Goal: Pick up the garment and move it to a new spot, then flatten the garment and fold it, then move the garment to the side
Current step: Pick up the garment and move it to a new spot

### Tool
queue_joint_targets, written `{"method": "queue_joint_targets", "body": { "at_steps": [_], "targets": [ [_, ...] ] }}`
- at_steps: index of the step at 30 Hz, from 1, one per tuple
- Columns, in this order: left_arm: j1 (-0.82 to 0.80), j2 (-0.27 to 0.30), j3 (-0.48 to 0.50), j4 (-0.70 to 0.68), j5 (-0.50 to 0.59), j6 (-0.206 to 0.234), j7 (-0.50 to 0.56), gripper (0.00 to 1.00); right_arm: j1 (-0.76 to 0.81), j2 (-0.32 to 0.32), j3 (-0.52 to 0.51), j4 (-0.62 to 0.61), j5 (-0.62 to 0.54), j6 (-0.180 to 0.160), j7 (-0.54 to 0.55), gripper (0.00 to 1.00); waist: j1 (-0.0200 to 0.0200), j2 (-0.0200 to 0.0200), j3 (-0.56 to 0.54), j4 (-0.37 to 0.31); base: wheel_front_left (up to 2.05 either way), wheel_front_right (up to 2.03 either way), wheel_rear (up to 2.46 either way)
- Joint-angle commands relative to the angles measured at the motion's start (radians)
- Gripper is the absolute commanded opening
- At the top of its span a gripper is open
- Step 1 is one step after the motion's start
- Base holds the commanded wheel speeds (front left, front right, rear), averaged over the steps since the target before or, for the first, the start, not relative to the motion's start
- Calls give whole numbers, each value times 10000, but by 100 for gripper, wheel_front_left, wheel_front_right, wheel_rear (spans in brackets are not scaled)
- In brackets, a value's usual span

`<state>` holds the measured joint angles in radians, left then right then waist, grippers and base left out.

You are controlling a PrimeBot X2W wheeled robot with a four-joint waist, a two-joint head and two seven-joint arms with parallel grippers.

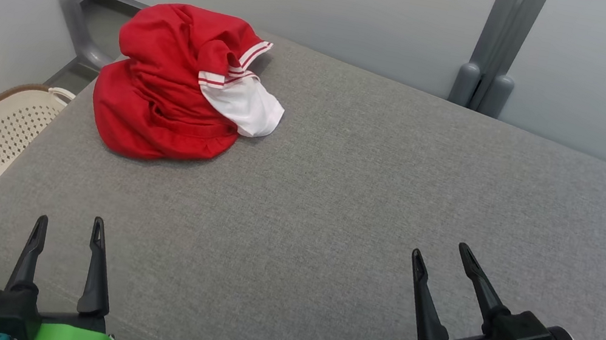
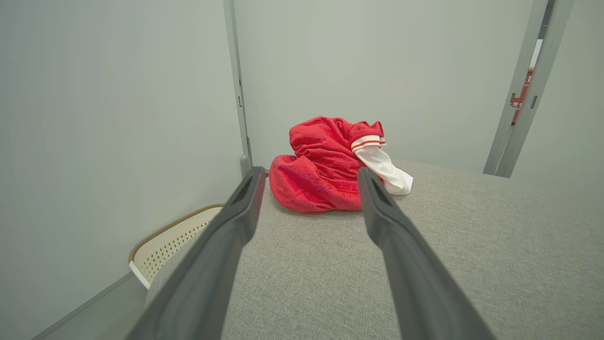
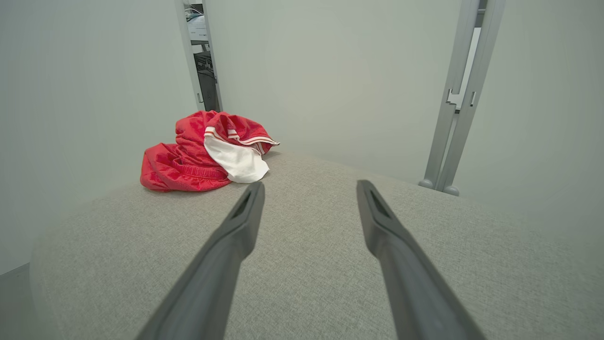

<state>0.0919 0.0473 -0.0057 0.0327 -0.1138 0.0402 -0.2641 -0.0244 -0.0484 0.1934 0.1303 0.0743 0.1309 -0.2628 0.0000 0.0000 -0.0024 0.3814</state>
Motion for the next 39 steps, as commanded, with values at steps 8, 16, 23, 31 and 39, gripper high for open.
{"method": "queue_joint_targets", "body": {
  "at_steps": [8,16,23,31,39],
  "targets": [
    [-706,51,305,-279,-182,-53,-4,100,-356,-43,-146,-160,-431,-4,-31,100,0,0,847,-57,0,0,0],
    [-3190,349,760,830,-168,-662,-3,100,-1031,-40,-521,-317,-1259,-4,-31,100,0,0,2371,-427,0,0,0],
    [-6620,1260,921,3083,-422,-1016,824,100,-1702,-413,-864,-675,-1645,-6,-31,100,0,0,3837,-737,0,0,0],
    [-10135,1837,757,5387,-1211,-1484,2740,100,-2168,-888,-1226,-1124,-1800,-6,-31,100,0,0,5267,-969,0,0,0],
    [-12221,2140,401,7747,-2080,-1690,4350,100,-2471,-1126,-1390,-1526,-1827,-6,-31,100,0,0,6280,-1313,0,0,0]
  ]
}}
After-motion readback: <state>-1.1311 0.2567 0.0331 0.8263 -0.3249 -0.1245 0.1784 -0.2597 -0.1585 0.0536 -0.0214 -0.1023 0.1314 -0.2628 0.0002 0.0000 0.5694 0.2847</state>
